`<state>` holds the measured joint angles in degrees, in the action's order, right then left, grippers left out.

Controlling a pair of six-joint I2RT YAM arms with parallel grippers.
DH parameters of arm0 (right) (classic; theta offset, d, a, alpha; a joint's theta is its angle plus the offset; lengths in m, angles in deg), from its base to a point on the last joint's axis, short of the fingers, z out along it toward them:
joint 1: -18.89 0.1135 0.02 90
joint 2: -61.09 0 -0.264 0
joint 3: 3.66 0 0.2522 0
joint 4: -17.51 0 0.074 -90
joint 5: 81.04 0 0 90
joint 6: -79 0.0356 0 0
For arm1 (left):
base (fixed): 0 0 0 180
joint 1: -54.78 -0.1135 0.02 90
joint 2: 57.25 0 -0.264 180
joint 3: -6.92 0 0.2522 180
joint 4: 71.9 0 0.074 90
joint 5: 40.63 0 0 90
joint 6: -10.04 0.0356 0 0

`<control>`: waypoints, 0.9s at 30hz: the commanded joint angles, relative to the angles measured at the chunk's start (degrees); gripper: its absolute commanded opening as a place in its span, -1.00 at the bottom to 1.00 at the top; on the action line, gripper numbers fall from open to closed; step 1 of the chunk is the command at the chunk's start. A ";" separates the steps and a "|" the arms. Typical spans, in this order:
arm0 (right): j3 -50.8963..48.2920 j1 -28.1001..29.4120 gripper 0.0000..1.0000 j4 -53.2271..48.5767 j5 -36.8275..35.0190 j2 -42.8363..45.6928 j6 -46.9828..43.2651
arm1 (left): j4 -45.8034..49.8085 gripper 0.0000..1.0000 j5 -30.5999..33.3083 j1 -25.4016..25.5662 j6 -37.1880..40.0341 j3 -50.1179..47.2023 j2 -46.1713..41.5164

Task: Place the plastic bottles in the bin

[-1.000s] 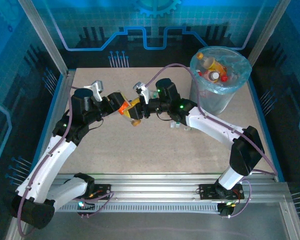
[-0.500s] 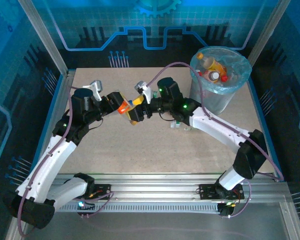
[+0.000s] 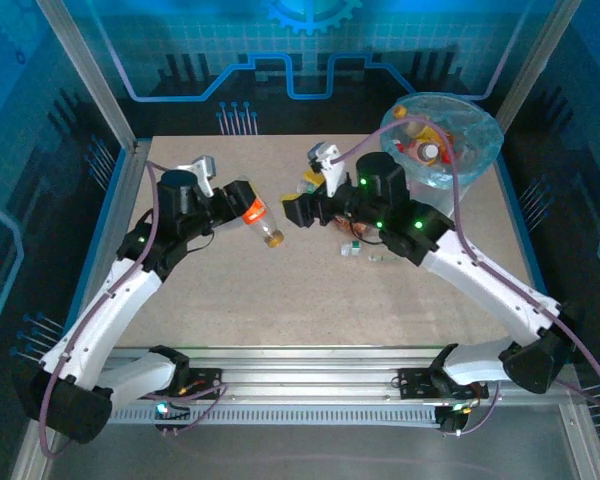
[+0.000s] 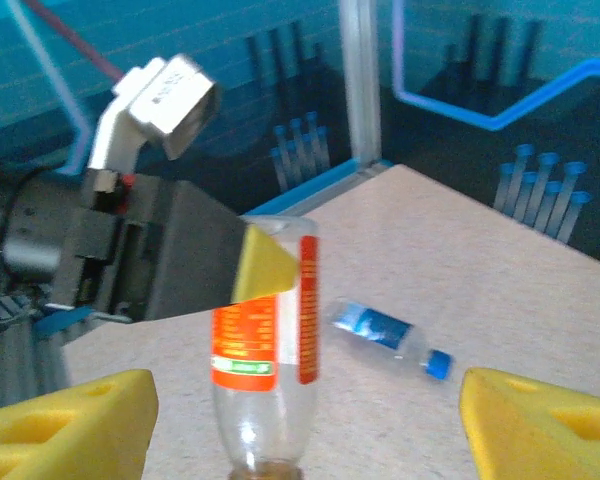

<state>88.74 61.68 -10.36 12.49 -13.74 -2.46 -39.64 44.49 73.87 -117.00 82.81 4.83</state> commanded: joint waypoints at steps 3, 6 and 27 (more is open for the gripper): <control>0.44 -2.67 0.57 -9.21 -17.50 5.67 0.52 | -5.08 -0.10 2.02 3.82 4.41 7.77 4.40; 1.32 -6.69 0.55 -15.06 -21.11 8.34 3.36 | -6.21 -0.11 2.60 6.45 6.92 13.12 8.61; -8.12 -19.98 0.46 -18.91 -38.54 35.78 4.85 | -30.80 -0.10 0.19 20.78 7.81 68.92 58.66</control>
<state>81.59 42.64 -30.82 -21.62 18.81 3.11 -62.87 45.60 93.26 -105.57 143.92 57.75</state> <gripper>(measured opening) 0.734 0.551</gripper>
